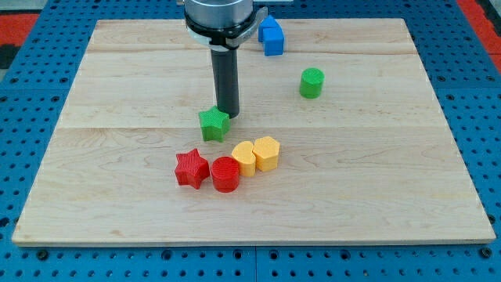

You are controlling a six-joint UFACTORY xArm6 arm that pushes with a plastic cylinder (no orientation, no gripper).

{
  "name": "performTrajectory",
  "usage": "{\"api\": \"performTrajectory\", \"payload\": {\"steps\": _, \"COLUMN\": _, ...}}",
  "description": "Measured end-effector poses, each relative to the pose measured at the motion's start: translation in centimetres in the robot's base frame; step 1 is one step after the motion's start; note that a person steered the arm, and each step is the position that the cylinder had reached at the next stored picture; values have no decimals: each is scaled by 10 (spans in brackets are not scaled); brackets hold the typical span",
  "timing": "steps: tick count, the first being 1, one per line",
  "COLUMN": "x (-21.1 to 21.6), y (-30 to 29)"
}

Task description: Push the green star to the center left

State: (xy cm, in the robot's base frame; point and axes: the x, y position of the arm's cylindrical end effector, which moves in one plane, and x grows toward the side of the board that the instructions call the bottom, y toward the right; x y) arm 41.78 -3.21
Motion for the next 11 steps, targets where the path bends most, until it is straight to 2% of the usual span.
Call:
{"api": "performTrajectory", "payload": {"steps": 2, "x": 15, "y": 29}}
{"api": "performTrajectory", "payload": {"steps": 3, "x": 32, "y": -22}}
{"api": "performTrajectory", "payload": {"steps": 5, "x": 3, "y": -52}}
{"api": "performTrajectory", "payload": {"steps": 6, "x": -8, "y": -89}}
{"api": "performTrajectory", "payload": {"steps": 7, "x": -24, "y": -99}}
{"api": "performTrajectory", "payload": {"steps": 10, "x": -15, "y": -160}}
{"api": "performTrajectory", "payload": {"steps": 11, "x": -16, "y": -153}}
